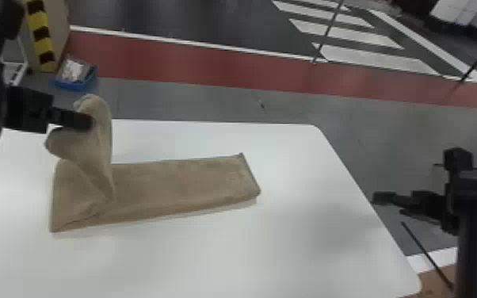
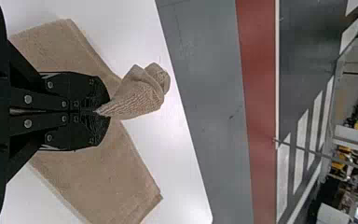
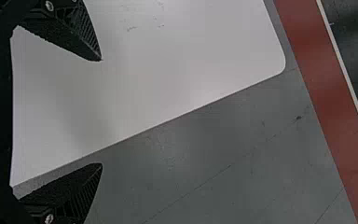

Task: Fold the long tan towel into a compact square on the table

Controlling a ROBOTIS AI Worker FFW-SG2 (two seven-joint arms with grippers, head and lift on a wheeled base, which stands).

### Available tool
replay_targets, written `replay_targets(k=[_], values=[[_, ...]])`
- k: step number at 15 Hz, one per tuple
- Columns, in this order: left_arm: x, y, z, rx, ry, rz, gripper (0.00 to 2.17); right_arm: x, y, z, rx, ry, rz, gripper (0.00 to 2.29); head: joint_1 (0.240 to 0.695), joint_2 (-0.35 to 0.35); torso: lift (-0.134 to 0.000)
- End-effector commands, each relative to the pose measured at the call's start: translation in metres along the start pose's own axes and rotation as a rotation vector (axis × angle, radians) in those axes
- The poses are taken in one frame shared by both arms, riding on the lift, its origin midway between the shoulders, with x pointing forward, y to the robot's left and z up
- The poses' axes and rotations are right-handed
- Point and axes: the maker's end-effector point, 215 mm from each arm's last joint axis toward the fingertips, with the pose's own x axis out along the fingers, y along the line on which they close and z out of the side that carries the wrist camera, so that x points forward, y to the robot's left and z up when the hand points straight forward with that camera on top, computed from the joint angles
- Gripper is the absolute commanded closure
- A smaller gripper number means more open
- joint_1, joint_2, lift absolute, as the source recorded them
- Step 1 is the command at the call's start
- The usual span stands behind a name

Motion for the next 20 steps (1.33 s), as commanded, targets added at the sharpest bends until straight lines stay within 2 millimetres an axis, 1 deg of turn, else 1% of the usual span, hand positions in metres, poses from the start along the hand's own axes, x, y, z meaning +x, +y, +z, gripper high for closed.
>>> replay_targets(k=[1, 2, 4, 6, 7, 10, 12, 14, 15, 16, 17, 18, 20], values=[[0.018, 0.002, -0.023, -0.012, 0.072, 0.027, 2.14, -0.002, -0.004, 0.001, 0.002, -0.003, -0.003, 0.08, 0.695, -0.350, -0.125], [0.021, 0.004, -0.026, -0.012, 0.081, 0.036, 2.14, -0.002, -0.004, 0.001, 0.002, -0.003, -0.003, 0.08, 0.695, -0.350, -0.125], [0.023, 0.002, -0.027, -0.005, 0.086, 0.036, 2.14, -0.003, -0.005, 0.001, 0.003, -0.002, -0.008, 0.08, 0.695, -0.350, -0.125], [0.026, -0.007, -0.030, 0.007, 0.094, 0.018, 2.14, -0.003, -0.008, 0.004, -0.003, -0.005, -0.008, 0.08, 0.695, -0.350, -0.125], [0.027, -0.011, -0.034, 0.011, 0.101, 0.011, 2.14, -0.002, -0.009, 0.005, -0.009, -0.006, -0.009, 0.08, 0.695, -0.350, -0.125], [0.036, -0.031, -0.048, 0.056, 0.133, -0.008, 2.14, 0.001, -0.011, 0.008, -0.025, -0.011, -0.009, 0.08, 0.695, -0.350, -0.125], [0.040, -0.040, -0.053, 0.090, 0.148, 0.001, 2.14, 0.001, -0.013, 0.008, -0.027, -0.012, -0.010, 0.08, 0.695, -0.350, -0.125], [0.044, -0.046, -0.055, 0.121, 0.158, 0.016, 2.14, 0.001, -0.014, 0.003, -0.024, -0.006, -0.007, 0.08, 0.695, -0.350, -0.125], [0.047, -0.049, -0.056, 0.144, 0.164, 0.033, 2.10, 0.001, -0.016, 0.002, -0.022, -0.005, -0.008, 0.08, 0.695, -0.350, -0.125], [0.050, -0.051, -0.057, 0.163, 0.166, 0.052, 1.70, 0.001, -0.016, 0.000, -0.020, -0.003, -0.008, 0.08, 0.695, -0.350, -0.125], [0.055, -0.060, -0.060, 0.185, 0.166, 0.060, 0.60, 0.000, -0.017, 0.001, -0.020, -0.004, -0.009, 0.08, 0.695, -0.350, -0.125], [0.056, -0.064, -0.061, 0.202, 0.162, 0.074, 0.00, 0.000, -0.017, 0.001, -0.016, -0.005, -0.006, 0.08, 0.695, -0.350, -0.125], [0.053, -0.071, -0.059, 0.234, 0.138, 0.106, 0.00, -0.008, -0.014, 0.008, -0.008, -0.022, 0.010, 0.08, 0.695, -0.350, -0.125]])
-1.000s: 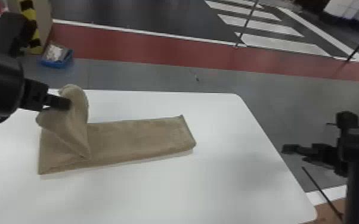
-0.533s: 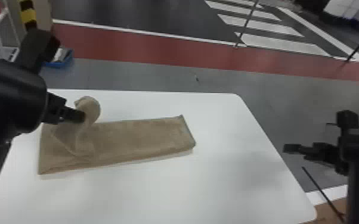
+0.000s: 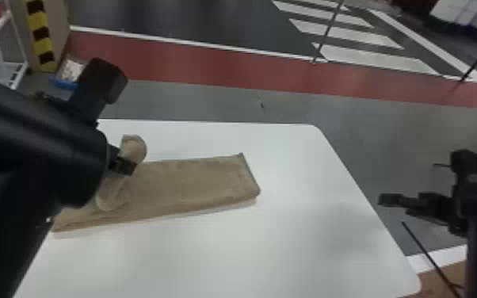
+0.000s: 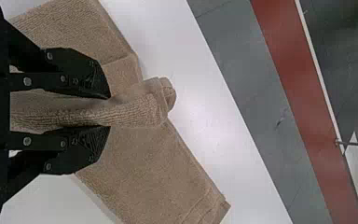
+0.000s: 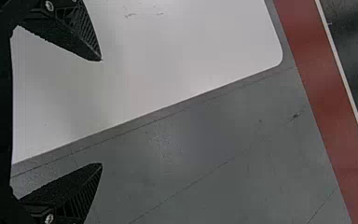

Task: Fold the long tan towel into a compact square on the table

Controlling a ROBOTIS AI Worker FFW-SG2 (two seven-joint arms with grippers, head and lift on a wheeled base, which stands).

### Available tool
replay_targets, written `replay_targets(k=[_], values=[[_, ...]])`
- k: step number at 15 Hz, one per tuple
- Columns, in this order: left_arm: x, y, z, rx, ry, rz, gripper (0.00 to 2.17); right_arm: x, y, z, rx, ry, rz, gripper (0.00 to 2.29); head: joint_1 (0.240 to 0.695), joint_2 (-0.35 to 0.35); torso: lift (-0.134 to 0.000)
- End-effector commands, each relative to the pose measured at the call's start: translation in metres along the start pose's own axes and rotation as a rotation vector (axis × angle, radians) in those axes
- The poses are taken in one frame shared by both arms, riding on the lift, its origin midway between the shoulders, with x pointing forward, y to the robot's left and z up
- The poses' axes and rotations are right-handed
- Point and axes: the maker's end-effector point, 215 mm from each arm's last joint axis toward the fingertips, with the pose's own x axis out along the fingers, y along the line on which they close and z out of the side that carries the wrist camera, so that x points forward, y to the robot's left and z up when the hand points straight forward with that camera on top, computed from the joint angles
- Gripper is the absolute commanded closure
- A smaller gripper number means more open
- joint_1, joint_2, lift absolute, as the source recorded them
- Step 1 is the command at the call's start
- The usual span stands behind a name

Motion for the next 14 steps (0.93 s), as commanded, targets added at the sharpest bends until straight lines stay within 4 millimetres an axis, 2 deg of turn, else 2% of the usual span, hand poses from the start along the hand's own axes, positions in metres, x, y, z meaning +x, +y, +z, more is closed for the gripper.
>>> replay_targets(k=[1, 3, 5, 6, 8, 10, 12, 14], values=[[-0.005, -0.017, 0.002, 0.014, -0.022, -0.008, 0.03, -0.008, 0.003, 0.009, 0.004, -0.021, 0.012, 0.08, 0.695, -0.350, -0.125], [-0.014, -0.023, 0.012, 0.023, -0.061, 0.000, 0.03, -0.012, 0.007, 0.009, 0.024, -0.016, 0.013, 0.08, 0.695, -0.350, -0.125], [-0.016, -0.027, 0.010, 0.031, -0.068, 0.013, 0.03, -0.011, 0.013, 0.012, 0.025, -0.014, 0.020, 0.08, 0.695, -0.350, -0.125], [-0.018, -0.031, 0.006, 0.027, -0.074, 0.008, 0.03, -0.012, 0.019, 0.015, 0.026, -0.025, 0.035, 0.08, 0.695, -0.350, -0.125], [-0.026, -0.024, 0.000, -0.008, -0.092, 0.016, 0.03, -0.015, 0.043, 0.016, 0.048, -0.018, 0.077, 0.08, 0.695, -0.350, -0.125], [-0.034, -0.008, -0.011, -0.074, -0.108, 0.016, 0.03, -0.016, 0.085, 0.027, 0.003, -0.038, 0.119, 0.08, 0.695, -0.350, -0.125], [-0.048, 0.013, -0.026, -0.165, -0.134, 0.004, 0.03, -0.019, 0.147, 0.033, -0.079, -0.049, 0.171, 0.08, 0.695, -0.350, -0.125], [-0.065, 0.034, -0.042, -0.249, -0.169, -0.003, 0.03, -0.020, 0.217, 0.036, -0.250, -0.077, 0.187, 0.08, 0.695, -0.350, -0.125]])
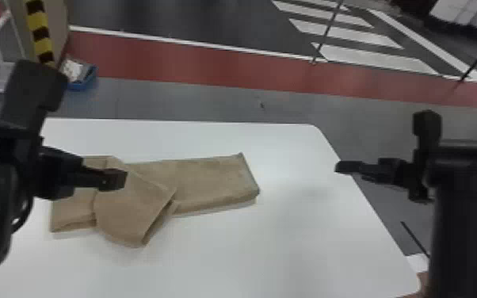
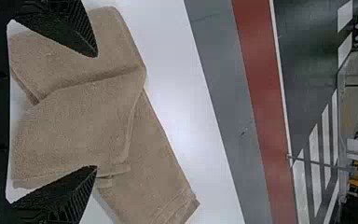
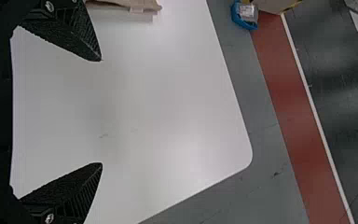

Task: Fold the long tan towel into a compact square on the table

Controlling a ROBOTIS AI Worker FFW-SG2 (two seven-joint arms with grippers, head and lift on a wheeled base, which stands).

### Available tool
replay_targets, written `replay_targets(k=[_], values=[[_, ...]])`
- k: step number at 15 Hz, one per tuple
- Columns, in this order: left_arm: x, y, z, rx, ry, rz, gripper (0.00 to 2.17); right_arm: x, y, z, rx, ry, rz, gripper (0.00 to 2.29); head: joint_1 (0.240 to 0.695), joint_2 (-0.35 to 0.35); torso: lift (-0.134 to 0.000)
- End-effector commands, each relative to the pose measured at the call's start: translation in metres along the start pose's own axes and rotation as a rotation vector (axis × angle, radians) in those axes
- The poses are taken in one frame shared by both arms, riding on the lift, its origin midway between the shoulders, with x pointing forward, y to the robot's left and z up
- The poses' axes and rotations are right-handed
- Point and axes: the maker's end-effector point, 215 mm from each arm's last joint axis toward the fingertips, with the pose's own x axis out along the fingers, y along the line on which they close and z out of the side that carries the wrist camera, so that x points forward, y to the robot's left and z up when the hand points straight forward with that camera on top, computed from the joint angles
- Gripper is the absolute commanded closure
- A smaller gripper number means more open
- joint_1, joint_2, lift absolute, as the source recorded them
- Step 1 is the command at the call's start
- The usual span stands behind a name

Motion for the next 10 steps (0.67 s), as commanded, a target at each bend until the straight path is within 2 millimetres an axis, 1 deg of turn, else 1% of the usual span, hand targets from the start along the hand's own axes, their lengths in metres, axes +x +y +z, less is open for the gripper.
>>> replay_targets(k=[1, 2, 3, 4, 5, 6, 7, 8, 9, 10], values=[[-0.024, 0.030, -0.015, -0.107, -0.034, 0.015, 0.03, 0.013, 0.086, 0.018, -0.288, -0.046, -0.006, 0.08, 0.695, -0.350, -0.125], [-0.032, 0.043, -0.020, -0.143, -0.045, 0.027, 0.03, 0.018, 0.117, 0.029, -0.454, -0.081, -0.020, 0.08, 0.695, -0.347, -0.125], [-0.039, 0.060, -0.028, -0.183, -0.052, 0.048, 0.03, 0.022, 0.153, 0.038, -0.621, -0.113, -0.024, 0.08, 0.695, -0.310, -0.125], [-0.046, 0.078, -0.036, -0.220, -0.056, 0.083, 0.03, 0.025, 0.190, 0.042, -0.754, -0.134, -0.018, 0.08, 0.695, -0.262, -0.125], [-0.053, 0.094, -0.042, -0.252, -0.064, 0.112, 0.03, 0.027, 0.220, 0.039, -0.853, -0.143, 0.001, 0.08, 0.695, -0.213, -0.125], [-0.059, 0.109, -0.049, -0.293, -0.070, 0.128, 0.03, 0.030, 0.253, 0.032, -0.953, -0.148, 0.041, 0.09, 0.695, -0.161, -0.125], [-0.064, 0.125, -0.063, -0.339, -0.068, 0.149, 0.03, 0.030, 0.285, 0.025, -1.063, -0.167, 0.090, 0.10, 0.695, -0.117, -0.125], [-0.069, 0.135, -0.076, -0.379, -0.066, 0.153, 0.03, 0.032, 0.309, 0.013, -1.177, -0.183, 0.119, 0.11, 0.695, -0.024, -0.125], [-0.074, 0.143, -0.093, -0.422, -0.057, 0.155, 0.03, 0.033, 0.337, -0.003, -1.326, -0.208, 0.161, 0.14, 0.695, 0.017, -0.125], [-0.080, 0.150, -0.119, -0.467, -0.037, 0.160, 0.04, 0.034, 0.357, -0.021, -1.427, -0.222, 0.194, 0.21, 0.695, 0.055, -0.125]])
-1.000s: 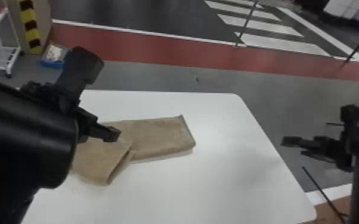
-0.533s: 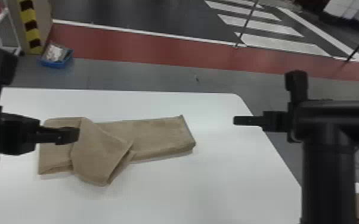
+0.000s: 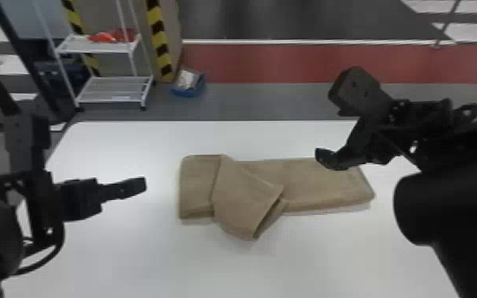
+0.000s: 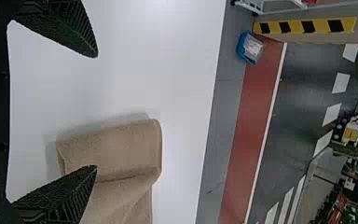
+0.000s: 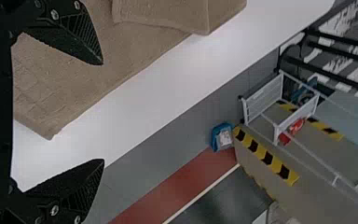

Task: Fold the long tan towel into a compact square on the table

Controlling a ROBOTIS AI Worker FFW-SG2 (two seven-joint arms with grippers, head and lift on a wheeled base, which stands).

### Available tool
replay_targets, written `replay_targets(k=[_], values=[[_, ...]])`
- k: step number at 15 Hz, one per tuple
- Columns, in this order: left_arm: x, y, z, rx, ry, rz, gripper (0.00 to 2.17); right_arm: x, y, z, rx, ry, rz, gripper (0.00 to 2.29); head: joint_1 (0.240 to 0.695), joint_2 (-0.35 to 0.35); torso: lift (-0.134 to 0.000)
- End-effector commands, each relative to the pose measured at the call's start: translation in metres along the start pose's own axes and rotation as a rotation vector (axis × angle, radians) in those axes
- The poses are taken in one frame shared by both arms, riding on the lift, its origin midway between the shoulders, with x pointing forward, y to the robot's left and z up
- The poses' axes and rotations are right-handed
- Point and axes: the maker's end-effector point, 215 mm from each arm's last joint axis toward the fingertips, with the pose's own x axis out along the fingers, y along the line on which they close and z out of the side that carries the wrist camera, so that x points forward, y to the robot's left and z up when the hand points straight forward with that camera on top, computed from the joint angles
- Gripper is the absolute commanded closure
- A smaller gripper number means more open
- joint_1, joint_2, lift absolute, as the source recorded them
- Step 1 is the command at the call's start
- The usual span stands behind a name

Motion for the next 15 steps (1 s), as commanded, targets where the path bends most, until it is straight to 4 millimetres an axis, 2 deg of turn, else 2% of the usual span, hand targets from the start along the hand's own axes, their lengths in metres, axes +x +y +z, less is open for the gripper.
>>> replay_targets(k=[1, 2, 3, 7, 8, 11, 15], values=[[-0.014, 0.026, -0.046, -0.096, 0.051, -0.004, 0.04, 0.011, 0.051, 0.026, -0.206, -0.046, 0.060, 0.23, 0.695, 0.098, -0.125], [-0.022, 0.031, -0.060, -0.118, 0.061, -0.009, 0.04, 0.016, 0.078, 0.027, -0.252, -0.043, 0.113, 0.32, 0.695, 0.170, -0.125], [-0.031, 0.036, -0.064, -0.118, 0.057, 0.002, 0.04, 0.019, 0.096, 0.026, -0.286, -0.036, 0.151, 0.36, 0.695, 0.202, -0.125], [-0.051, 0.038, -0.075, -0.109, 0.052, 0.013, 0.06, 0.034, 0.152, 0.033, -0.372, -0.016, 0.235, 0.57, 0.695, 0.304, -0.125], [-0.054, 0.038, -0.076, -0.109, 0.050, 0.009, 0.06, 0.037, 0.162, 0.035, -0.400, -0.012, 0.242, 0.57, 0.695, 0.321, -0.125], [-0.056, 0.039, -0.080, -0.114, 0.054, 0.005, 0.06, 0.038, 0.186, 0.026, -0.424, 0.019, 0.314, 0.58, 0.695, 0.350, -0.125], [-0.057, 0.038, -0.081, -0.120, 0.055, -0.005, 0.06, 0.041, 0.195, 0.014, -0.454, 0.051, 0.347, 0.59, 0.695, 0.350, -0.125]])
